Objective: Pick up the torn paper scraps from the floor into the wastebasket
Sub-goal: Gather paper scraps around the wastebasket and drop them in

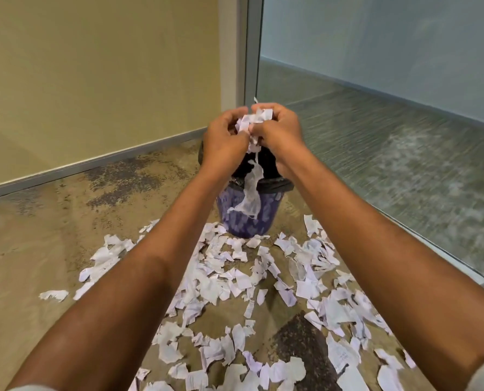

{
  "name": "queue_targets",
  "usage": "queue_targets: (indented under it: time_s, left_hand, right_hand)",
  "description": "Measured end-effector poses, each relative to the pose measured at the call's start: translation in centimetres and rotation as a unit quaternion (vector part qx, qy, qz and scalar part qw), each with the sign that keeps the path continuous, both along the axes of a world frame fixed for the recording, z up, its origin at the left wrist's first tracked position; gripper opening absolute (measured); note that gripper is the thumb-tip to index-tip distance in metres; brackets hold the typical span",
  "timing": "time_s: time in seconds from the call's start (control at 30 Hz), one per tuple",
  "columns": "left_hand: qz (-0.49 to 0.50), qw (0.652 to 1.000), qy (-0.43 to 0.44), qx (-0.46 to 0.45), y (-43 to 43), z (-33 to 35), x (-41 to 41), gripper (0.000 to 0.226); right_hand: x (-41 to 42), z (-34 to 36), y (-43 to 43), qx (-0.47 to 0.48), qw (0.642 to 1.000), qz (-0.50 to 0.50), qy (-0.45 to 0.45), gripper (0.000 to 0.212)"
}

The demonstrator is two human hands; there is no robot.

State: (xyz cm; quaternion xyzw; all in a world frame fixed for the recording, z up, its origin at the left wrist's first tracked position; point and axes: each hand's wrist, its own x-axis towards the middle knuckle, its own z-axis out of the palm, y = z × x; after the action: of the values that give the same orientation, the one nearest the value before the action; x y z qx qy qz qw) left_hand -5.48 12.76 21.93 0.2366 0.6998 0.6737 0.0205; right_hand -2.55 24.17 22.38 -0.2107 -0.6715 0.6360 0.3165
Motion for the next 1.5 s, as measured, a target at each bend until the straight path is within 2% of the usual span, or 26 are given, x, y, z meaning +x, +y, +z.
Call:
queue_targets:
  time_s: [0.13, 0.27, 0.4, 0.57, 0.7, 0.77, 0.83, 0.9, 0.97, 1.07, 1.13, 1.5]
  left_hand:
    - [-0.009, 0.996, 0.051, 0.069, 1.7, 3.6, -2.0, 0.037]
    - [-0.019, 0.987, 0.11, 0.119, 2.8, 5.7, -3.7, 0.031]
    - [-0.024, 0.984, 0.111, 0.139, 4.0, 4.8, -5.5, 0.041]
    - [-0.026, 0.997, 0.008, 0.068, 5.6, -0.3, -7.3, 0.05]
    - [-0.048, 0.993, -0.11, 0.01, 5.4, -4.6, -7.9, 0.064]
    - [-0.05, 0.987, -0.155, 0.002, 5.0, -5.8, -7.9, 0.07]
    - [-0.045, 0.983, -0.175, -0.013, 4.5, -5.8, -7.6, 0.078]
    - [-0.05, 0.982, -0.18, -0.01, 4.1, -5.3, -7.2, 0.079]
    - [-0.058, 0.982, -0.179, -0.007, 3.7, -4.7, -6.7, 0.077]
    - [-0.058, 0.985, -0.164, -0.014, 3.1, -4.3, -6.4, 0.074]
    - [-0.052, 0.987, -0.151, -0.025, 2.6, -4.2, -6.1, 0.07]
    - [-0.075, 0.979, -0.078, -0.171, -2.3, -5.2, -0.8, 0.039]
  right_hand:
    - [-1.6, 3.8, 1.3, 0.035, 0.996, -0.004, 0.085, 0.049]
    - [-2.4, 6.1, 2.1, 0.087, 0.981, 0.021, 0.169, 0.036]
    - [-3.5, 4.9, 2.8, 0.098, 0.976, 0.032, 0.192, 0.034]
    - [-5.1, 0.1, 3.8, 0.043, 0.995, 0.03, 0.086, 0.042]
    - [-5.5, -4.6, 4.9, 0.002, 0.998, 0.038, -0.045, 0.034]
    - [-5.3, -6.6, 5.6, 0.006, 0.993, 0.053, -0.105, 0.024]
    - [-5.3, -8.0, 6.4, 0.04, 0.985, 0.052, -0.16, 0.024]
    - [-5.3, -8.5, 6.8, 0.076, 0.978, 0.033, -0.19, 0.028]
    - [-4.9, -8.0, 6.9, 0.154, 0.963, 0.019, -0.221, 0.029]
    - [-3.9, -6.6, 6.4, 0.304, 0.912, 0.005, -0.275, 0.031]
    - [-3.4, -5.6, 5.9, 0.353, 0.892, 0.003, -0.284, 0.036]
    - [2.5, -4.7, 1.3, 0.383, 0.895, 0.027, -0.229, 0.031]
